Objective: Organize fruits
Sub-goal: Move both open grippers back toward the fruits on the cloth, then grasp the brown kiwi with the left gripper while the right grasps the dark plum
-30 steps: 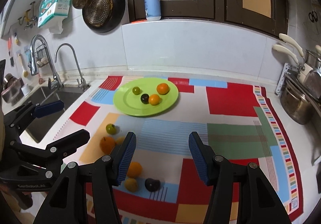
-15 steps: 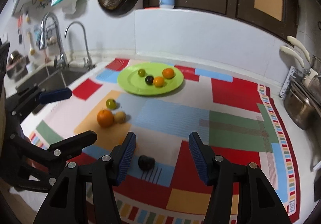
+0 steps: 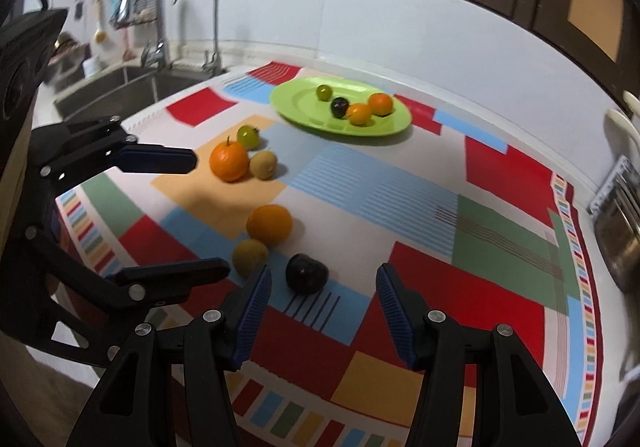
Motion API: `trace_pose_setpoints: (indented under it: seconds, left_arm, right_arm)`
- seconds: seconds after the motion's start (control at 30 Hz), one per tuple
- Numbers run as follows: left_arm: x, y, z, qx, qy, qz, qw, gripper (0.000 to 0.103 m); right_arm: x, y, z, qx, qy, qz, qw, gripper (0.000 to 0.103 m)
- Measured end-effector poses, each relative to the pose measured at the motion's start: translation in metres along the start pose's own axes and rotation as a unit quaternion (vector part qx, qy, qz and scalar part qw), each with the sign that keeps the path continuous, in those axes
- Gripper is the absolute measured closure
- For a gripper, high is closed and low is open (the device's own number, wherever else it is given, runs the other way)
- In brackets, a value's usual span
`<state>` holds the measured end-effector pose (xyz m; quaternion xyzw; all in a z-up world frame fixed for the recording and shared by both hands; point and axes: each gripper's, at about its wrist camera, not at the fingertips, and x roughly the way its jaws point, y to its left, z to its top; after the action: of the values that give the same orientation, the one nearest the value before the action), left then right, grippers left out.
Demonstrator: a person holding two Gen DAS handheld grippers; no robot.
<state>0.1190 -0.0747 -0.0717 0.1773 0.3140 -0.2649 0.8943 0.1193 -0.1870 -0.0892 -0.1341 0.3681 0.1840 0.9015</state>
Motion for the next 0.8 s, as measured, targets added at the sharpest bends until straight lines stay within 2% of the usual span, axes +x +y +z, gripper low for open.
trace_pose_setpoints:
  seconds: [0.33, 0.4, 0.8]
  left_arm:
    - [0.017, -0.003, -0.005, 0.005, 0.027, -0.035, 0.999, 0.06]
    - [0.02, -0.003, -0.005, 0.004, 0.031, -0.04, 0.9987, 0.063]
    - [0.033, 0.0, -0.001, -0.015, 0.055, -0.063, 0.9964, 0.073]
  right_arm:
    - [0.021, 0.002, -0.002, -0.022, 0.013, 0.018, 1.0, 0.049]
    - [0.024, 0.002, -0.002, -0.025, 0.015, 0.024, 0.999, 0.051]
    - [0.038, -0.003, -0.003, -0.005, 0.032, 0.048, 0.998, 0.061]
